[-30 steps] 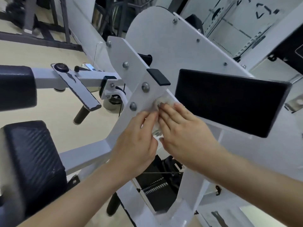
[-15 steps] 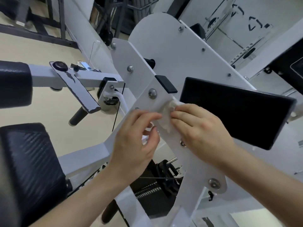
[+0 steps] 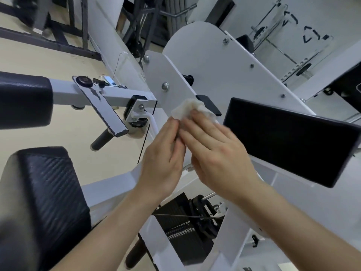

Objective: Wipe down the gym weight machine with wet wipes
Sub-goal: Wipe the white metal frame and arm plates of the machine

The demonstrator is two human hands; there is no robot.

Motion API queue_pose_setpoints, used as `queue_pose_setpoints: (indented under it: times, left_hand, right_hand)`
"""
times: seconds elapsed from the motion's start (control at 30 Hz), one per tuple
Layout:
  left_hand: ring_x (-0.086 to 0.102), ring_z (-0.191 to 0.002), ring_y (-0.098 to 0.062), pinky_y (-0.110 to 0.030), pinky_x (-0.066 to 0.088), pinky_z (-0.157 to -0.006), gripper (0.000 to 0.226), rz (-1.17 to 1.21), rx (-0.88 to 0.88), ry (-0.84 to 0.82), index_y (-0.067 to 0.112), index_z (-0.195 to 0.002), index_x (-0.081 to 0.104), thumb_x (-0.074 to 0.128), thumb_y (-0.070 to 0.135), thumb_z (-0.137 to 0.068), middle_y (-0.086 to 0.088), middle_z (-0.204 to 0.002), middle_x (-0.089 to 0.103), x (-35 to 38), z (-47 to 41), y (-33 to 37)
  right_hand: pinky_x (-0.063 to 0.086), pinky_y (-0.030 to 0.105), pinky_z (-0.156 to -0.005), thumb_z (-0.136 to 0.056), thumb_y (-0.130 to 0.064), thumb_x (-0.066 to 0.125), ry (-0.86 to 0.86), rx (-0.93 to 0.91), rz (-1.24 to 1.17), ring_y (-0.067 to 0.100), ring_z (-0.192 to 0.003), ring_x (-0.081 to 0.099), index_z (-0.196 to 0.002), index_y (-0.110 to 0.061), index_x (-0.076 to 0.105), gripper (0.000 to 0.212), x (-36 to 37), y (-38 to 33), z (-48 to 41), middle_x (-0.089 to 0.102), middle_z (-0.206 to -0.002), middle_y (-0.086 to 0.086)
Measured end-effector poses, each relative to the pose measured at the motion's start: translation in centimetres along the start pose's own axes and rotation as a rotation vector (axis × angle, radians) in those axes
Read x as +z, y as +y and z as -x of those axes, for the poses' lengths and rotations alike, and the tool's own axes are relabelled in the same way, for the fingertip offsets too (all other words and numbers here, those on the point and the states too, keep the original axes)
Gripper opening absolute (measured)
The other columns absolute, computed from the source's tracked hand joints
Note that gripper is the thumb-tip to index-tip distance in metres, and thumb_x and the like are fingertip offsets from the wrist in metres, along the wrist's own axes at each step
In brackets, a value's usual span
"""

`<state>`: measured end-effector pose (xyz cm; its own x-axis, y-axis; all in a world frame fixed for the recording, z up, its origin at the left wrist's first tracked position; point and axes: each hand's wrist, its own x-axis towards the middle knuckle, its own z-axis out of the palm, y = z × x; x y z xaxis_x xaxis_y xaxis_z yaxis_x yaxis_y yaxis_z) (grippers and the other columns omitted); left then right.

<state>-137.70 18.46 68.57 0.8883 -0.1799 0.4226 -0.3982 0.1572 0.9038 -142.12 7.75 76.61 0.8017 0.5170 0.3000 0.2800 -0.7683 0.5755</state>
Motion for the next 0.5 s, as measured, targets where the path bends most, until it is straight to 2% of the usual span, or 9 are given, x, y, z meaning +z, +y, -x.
queue_pose_setpoints:
  times: [0.07, 0.17, 0.23, 0.27, 0.33, 0.4, 0.47, 0.5]
  left_hand:
    - [0.054, -0.091, -0.002, -0.016, 0.041, -0.079, 0.011, -0.003, 0.039, 0.011, 0.018, -0.105, 0.054, 0.044, 0.018, -0.102, 0.009, -0.101, 0.056, 0.2, -0.3, 0.4]
    - [0.054, -0.095, -0.004, -0.017, 0.042, -0.083, 0.019, -0.007, 0.0, 0.175, 0.013, -0.105, 0.064, 0.062, 0.029, -0.094, 0.005, -0.106, 0.056, 0.7, -0.8, 0.4]
    - [0.059, -0.091, -0.002, -0.018, 0.046, -0.082, 0.017, 0.124, -0.121, 0.316, 0.016, -0.099, 0.071, 0.071, 0.027, -0.087, 0.004, -0.103, 0.062, 0.6, -1.0, 0.9]
    - [0.062, -0.085, -0.002, -0.019, 0.049, -0.078, 0.013, 0.24, -0.188, 0.321, 0.016, -0.096, 0.073, 0.072, 0.024, -0.086, 0.003, -0.097, 0.067, 0.3, -1.0, 1.5]
    - [0.066, -0.077, -0.002, -0.017, 0.051, -0.071, 0.008, 0.423, -0.274, 0.199, 0.018, -0.092, 0.075, 0.068, 0.019, -0.088, 0.007, -0.084, 0.074, -0.5, -0.7, 2.6]
    - [0.068, -0.076, -0.002, -0.016, 0.052, -0.068, 0.014, 0.475, -0.31, 0.036, 0.025, -0.087, 0.075, 0.063, 0.017, -0.09, 0.01, -0.081, 0.075, -1.2, -0.1, 3.2]
    - [0.07, -0.08, -0.006, -0.024, 0.056, -0.073, 0.015, 0.423, -0.316, 0.012, 0.028, -0.086, 0.075, 0.064, 0.019, -0.09, 0.008, -0.083, 0.076, -1.7, 0.2, 3.3]
    - [0.07, -0.082, -0.009, -0.03, 0.057, -0.078, 0.014, 0.373, -0.316, 0.048, 0.029, -0.086, 0.075, 0.065, 0.021, -0.09, 0.008, -0.083, 0.075, -2.0, 0.1, 3.1]
  right_hand:
    - [0.046, 0.04, -0.105, -0.09, 0.004, 0.058, 0.141, 0.048, -0.206, 0.029, -0.126, 0.056, -0.117, 0.001, 0.068, 0.029, -0.4, 0.3, 0.5, 0.065, -0.126, 0.014]
    - [0.054, 0.033, -0.094, -0.086, 0.008, 0.066, 0.31, 0.26, -0.437, 0.021, -0.107, 0.067, -0.105, 0.0, 0.072, 0.021, -1.2, 0.1, 0.9, 0.071, -0.111, 0.01]
    - [0.058, 0.032, -0.083, -0.083, 0.002, 0.073, 0.349, 0.485, -0.643, 0.018, -0.096, 0.069, -0.106, -0.006, 0.069, 0.025, -1.6, -0.1, 0.7, 0.067, -0.111, 0.008]
    - [0.058, 0.031, -0.079, -0.08, -0.004, 0.077, 0.322, 0.612, -0.791, 0.016, -0.091, 0.068, -0.11, -0.013, 0.067, 0.033, -1.9, -0.2, 0.6, 0.063, -0.114, 0.005]
    - [0.057, 0.027, -0.073, -0.076, -0.016, 0.081, 0.214, 0.853, -1.15, 0.014, -0.083, 0.069, -0.119, -0.024, 0.06, 0.048, -2.7, -0.5, 0.3, 0.061, -0.116, 0.001]
    - [0.055, 0.023, -0.067, -0.076, -0.017, 0.076, 0.133, 1.018, -1.453, 0.013, -0.077, 0.07, -0.127, -0.022, 0.055, 0.056, -3.2, -0.7, 0.4, 0.07, -0.098, 0.001]
    - [0.05, 0.016, -0.059, -0.076, -0.011, 0.074, 0.117, 1.064, -1.497, 0.006, -0.066, 0.066, -0.123, -0.016, 0.06, 0.049, -3.7, -0.7, 0.5, 0.068, -0.073, -0.003]
    - [0.047, 0.013, -0.055, -0.076, -0.01, 0.075, 0.103, 1.06, -1.475, 0.003, -0.06, 0.061, -0.117, -0.014, 0.065, 0.043, -3.9, -0.7, 0.7, 0.065, -0.068, -0.004]
